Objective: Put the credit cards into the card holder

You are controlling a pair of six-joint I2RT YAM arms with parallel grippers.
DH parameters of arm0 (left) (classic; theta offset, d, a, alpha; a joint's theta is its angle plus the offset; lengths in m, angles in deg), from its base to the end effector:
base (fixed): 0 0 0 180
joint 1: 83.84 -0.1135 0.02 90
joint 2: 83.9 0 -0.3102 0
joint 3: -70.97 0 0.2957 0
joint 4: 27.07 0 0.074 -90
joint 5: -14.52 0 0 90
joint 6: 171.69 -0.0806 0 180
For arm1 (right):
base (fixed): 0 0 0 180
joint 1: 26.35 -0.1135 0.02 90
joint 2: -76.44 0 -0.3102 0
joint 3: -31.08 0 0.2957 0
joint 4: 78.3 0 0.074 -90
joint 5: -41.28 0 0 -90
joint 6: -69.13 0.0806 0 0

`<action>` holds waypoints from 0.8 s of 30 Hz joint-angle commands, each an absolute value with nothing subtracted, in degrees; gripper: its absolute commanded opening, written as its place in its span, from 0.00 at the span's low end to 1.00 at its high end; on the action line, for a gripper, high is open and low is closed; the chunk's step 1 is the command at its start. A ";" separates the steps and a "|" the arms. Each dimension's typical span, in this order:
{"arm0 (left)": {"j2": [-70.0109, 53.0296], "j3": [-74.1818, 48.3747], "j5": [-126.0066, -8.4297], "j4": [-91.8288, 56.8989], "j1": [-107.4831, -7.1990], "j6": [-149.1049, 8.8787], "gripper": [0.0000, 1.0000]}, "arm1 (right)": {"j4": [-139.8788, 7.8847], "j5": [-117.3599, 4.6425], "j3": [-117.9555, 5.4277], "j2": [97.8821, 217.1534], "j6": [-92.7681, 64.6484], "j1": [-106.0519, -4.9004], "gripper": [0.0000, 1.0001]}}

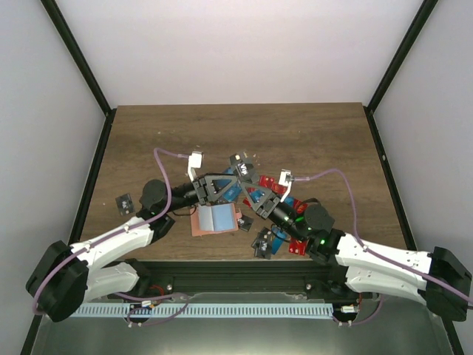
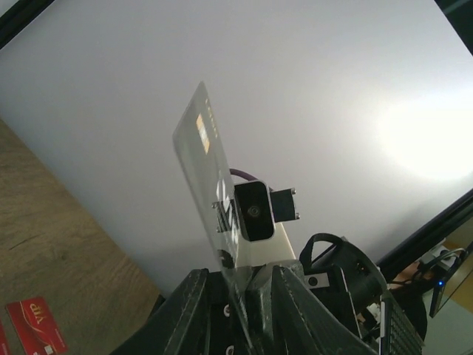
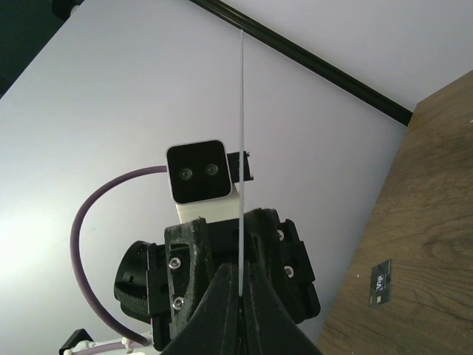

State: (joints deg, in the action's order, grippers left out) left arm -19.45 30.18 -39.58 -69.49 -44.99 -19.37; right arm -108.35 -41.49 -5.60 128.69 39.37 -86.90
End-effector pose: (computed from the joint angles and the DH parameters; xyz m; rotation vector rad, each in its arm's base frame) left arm 0.1954 -0.2181 0.3195 0.3431 1.5354 -1.8407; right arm 0.1386 0.2249 0.3179 0.1206 1.5298 1.6691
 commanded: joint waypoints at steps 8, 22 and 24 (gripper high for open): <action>-19.27 28.24 -39.34 -70.61 -44.73 -21.05 0.11 | -109.97 -42.90 -5.99 128.82 38.99 -86.63 0.01; -24.01 29.10 -44.12 -41.30 -44.99 -31.17 0.04 | -77.18 -35.09 -13.34 125.41 35.40 -85.72 0.34; -25.75 30.08 -45.85 -33.84 -45.07 -34.39 0.04 | -71.99 -33.72 -13.37 124.40 34.95 -85.30 0.38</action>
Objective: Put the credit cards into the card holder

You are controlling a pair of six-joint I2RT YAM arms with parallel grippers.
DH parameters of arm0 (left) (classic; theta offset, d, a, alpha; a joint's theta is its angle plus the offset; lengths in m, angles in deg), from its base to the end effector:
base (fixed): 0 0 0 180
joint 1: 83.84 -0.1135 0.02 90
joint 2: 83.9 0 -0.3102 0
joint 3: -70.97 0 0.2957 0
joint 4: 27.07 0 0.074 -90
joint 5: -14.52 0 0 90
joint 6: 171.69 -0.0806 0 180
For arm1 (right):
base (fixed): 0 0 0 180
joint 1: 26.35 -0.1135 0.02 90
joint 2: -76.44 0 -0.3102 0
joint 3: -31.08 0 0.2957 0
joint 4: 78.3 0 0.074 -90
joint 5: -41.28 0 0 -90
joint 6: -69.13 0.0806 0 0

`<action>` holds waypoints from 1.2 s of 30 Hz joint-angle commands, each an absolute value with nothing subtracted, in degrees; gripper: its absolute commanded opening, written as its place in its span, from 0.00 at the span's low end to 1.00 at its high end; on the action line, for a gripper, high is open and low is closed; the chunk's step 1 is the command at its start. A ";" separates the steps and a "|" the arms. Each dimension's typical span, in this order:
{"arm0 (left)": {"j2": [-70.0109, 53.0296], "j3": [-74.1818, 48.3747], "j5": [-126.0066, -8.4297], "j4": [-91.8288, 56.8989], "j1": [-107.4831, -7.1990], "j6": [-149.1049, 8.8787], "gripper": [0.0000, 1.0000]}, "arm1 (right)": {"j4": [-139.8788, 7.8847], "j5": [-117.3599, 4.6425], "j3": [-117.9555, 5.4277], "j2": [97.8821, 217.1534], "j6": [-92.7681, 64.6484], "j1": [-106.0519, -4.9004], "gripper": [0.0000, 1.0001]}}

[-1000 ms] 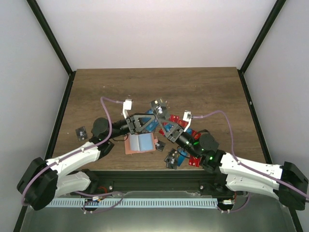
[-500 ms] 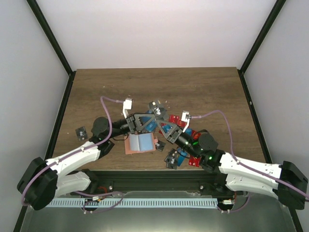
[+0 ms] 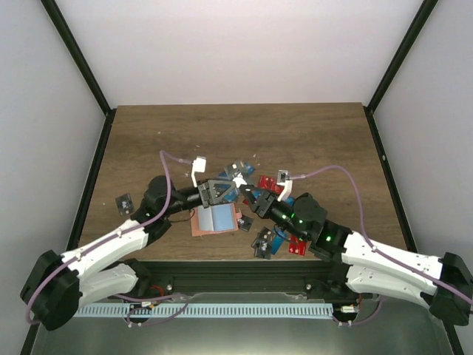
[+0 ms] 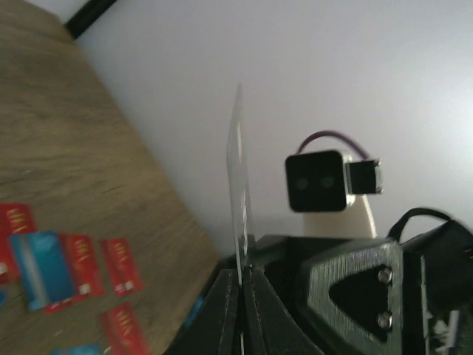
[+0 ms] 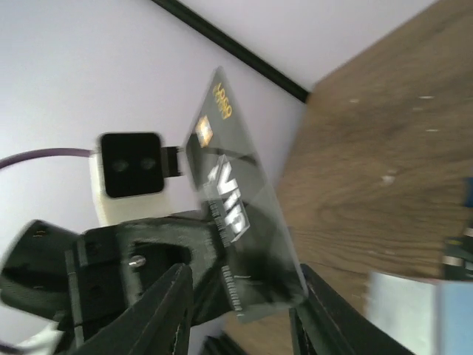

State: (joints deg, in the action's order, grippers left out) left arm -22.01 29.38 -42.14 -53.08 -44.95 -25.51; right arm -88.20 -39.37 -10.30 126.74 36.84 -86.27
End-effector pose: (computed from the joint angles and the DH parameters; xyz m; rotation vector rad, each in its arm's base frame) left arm 0.1993 -0.2177 0.2986 0.2962 1.7394 -1.7041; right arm 0.1454 0.2249 0.3089 0.1120 1.7563 1.4520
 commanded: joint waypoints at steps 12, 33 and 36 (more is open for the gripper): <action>-22.06 37.81 -49.60 -19.60 -48.85 -37.50 0.04 | -63.55 -43.13 -14.17 135.13 28.52 -82.99 0.43; -28.36 44.22 -57.87 -17.99 -49.64 -36.50 0.04 | -69.33 -55.82 -23.56 159.98 23.49 -82.87 0.40; -27.36 45.20 -57.80 -20.20 -49.73 -36.05 0.04 | -69.60 -56.64 -24.93 162.63 23.00 -82.33 0.39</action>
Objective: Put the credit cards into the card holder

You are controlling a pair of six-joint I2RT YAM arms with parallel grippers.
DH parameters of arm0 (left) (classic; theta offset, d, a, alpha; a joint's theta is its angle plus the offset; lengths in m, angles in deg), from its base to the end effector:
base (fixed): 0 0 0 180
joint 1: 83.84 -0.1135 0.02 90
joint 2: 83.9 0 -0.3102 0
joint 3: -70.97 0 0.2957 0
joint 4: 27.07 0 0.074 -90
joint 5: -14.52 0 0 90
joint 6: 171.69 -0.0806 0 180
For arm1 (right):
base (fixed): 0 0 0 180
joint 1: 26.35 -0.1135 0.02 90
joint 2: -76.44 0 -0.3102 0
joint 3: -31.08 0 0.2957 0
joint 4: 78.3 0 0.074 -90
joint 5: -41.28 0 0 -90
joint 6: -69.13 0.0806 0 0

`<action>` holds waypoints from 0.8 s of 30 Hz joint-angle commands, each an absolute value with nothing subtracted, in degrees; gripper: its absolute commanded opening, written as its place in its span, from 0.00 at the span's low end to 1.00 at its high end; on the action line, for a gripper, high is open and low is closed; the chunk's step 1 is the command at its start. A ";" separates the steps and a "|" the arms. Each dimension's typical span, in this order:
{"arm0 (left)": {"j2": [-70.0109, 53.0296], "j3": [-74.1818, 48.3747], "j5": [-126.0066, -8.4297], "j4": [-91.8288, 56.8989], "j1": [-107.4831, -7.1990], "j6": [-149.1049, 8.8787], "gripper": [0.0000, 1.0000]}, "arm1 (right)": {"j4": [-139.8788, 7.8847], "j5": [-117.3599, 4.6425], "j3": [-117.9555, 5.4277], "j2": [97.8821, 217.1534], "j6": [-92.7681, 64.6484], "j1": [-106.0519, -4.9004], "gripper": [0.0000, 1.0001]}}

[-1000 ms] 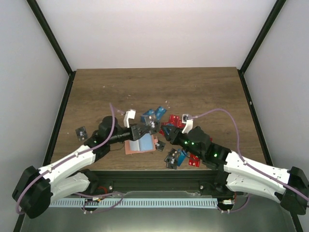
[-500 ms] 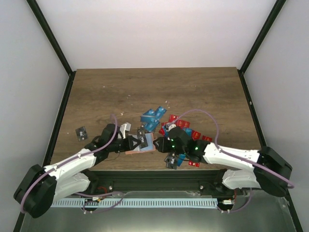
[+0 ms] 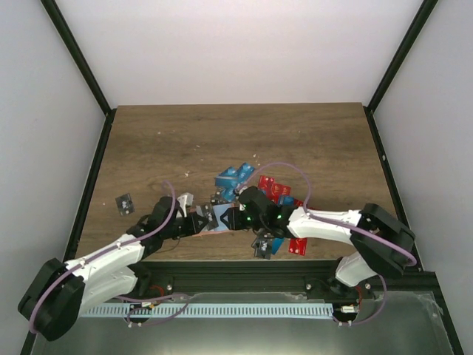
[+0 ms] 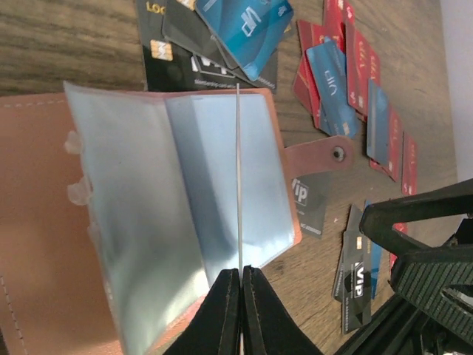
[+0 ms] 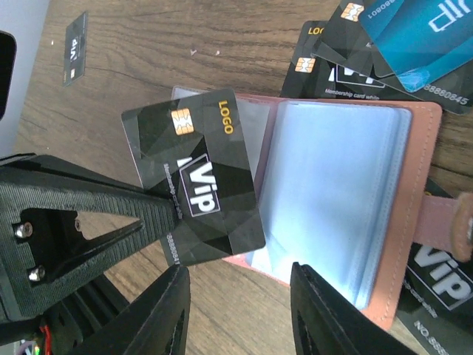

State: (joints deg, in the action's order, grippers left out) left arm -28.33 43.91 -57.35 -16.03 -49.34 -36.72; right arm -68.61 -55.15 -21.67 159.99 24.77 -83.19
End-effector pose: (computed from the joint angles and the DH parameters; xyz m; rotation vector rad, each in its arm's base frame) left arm 0.1676 -0.1456 0.1323 -0.0402 2.4611 -1.0403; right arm 0.1874 0.3032 0.1703 -0.3090 2.4866 0.9888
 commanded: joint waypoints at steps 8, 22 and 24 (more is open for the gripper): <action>-29.13 46.34 -58.82 -19.34 -50.59 -36.15 0.04 | -72.07 -60.27 -25.58 167.62 22.81 -79.19 0.36; -29.23 47.05 -58.99 -18.72 -52.10 -37.11 0.04 | -72.04 -59.98 -25.18 172.48 23.01 -76.86 0.30; -28.95 47.05 -59.04 -18.97 -52.18 -37.26 0.04 | -71.94 -59.79 -24.94 172.79 23.28 -76.89 0.29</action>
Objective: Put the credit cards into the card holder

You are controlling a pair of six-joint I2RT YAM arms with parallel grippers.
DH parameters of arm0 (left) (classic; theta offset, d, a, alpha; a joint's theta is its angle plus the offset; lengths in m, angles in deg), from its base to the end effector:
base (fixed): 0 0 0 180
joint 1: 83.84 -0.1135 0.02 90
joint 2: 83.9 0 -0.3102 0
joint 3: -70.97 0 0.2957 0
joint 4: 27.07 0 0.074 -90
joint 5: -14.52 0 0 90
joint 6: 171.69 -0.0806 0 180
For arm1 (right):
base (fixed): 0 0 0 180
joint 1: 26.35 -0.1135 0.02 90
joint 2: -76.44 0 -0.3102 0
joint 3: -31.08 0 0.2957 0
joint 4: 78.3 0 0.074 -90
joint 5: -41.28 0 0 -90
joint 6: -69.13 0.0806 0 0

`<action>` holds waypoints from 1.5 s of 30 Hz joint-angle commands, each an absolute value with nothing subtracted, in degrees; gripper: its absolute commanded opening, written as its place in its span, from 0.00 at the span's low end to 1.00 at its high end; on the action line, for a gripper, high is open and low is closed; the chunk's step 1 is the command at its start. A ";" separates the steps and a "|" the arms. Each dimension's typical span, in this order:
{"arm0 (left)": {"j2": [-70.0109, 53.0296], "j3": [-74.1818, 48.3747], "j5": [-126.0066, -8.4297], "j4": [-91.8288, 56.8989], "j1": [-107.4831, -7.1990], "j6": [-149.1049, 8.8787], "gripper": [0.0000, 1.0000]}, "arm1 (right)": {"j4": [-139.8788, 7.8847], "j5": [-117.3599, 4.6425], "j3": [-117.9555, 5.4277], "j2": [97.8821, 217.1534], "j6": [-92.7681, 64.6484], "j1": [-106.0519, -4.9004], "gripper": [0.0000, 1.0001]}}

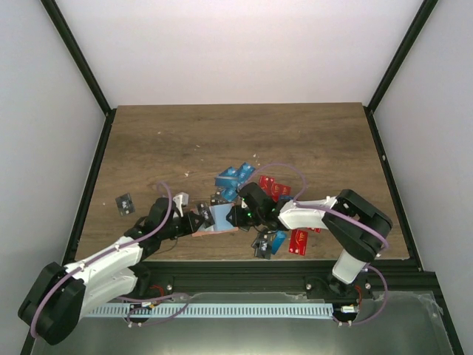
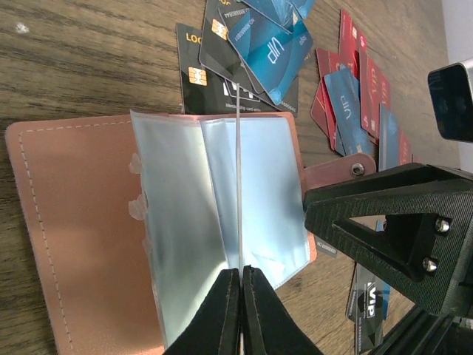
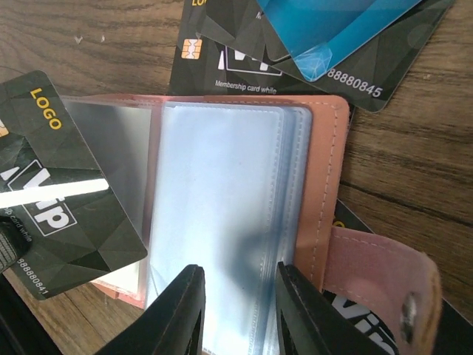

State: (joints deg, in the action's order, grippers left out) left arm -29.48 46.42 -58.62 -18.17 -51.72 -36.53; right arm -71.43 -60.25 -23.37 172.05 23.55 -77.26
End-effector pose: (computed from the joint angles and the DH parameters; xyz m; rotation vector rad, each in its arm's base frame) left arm 0.1686 -0.1335 0.1239 -0.1042 2.4306 -1.0074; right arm 0.2241 0.3014 0.1139 -0.2514 2.6285 0.9275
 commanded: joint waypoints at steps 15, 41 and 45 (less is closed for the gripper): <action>-26.00 48.45 -56.54 -24.11 -52.30 -36.26 0.04 | -71.57 -59.25 -24.05 172.94 23.95 -76.80 0.25; -22.07 52.93 -54.15 -32.79 -52.38 -28.20 0.04 | -72.36 -60.08 -22.87 173.62 25.58 -76.86 0.25; -21.54 53.26 -53.44 -34.12 -52.46 -27.39 0.04 | -72.55 -60.29 -22.77 173.81 25.63 -76.83 0.26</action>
State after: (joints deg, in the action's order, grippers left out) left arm -22.49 51.91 -55.86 -32.92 -52.60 -28.66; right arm -72.22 -60.01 -22.96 172.44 25.25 -77.05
